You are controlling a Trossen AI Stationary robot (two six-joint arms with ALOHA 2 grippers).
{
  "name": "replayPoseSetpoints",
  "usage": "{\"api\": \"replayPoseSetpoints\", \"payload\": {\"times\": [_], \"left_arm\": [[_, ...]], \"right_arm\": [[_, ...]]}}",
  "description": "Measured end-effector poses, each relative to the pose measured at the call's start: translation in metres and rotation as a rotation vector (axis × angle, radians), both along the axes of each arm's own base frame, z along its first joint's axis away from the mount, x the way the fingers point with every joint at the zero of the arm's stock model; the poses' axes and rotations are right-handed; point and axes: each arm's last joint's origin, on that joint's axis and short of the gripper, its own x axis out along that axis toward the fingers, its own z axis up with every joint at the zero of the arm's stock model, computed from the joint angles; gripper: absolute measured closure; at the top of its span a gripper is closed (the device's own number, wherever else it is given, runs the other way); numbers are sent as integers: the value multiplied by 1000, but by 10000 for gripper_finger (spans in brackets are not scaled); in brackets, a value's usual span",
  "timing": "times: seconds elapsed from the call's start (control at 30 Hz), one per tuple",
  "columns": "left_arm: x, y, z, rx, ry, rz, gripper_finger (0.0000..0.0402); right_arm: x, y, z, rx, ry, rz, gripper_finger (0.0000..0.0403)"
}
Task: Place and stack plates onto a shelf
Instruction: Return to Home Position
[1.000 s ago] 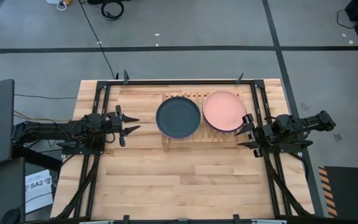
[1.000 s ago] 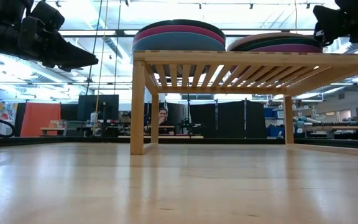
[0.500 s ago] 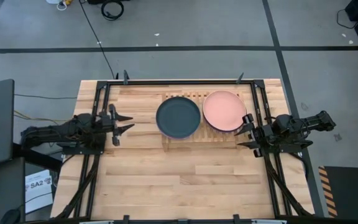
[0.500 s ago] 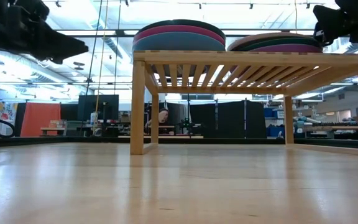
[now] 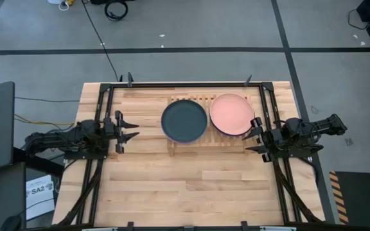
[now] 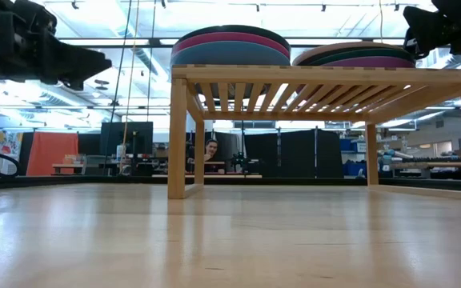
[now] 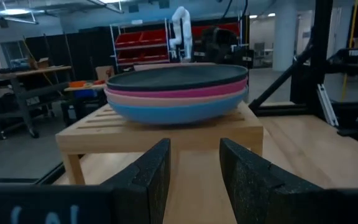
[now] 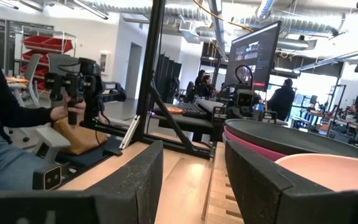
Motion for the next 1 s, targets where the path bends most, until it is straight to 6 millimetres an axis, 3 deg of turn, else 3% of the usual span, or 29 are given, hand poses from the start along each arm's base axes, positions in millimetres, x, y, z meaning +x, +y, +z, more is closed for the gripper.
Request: {"api": "replayPoseSetpoints", "payload": {"times": [0.53, 1.0], "left_arm": [[0, 0, -5, 0, 47, 4, 257], [0, 0, -5, -1, 49, 4, 257]], "right_arm": [[0, 0, 0, 48, 14, 1, 224], [1, -5, 1, 133, 20, -159, 224]]}}
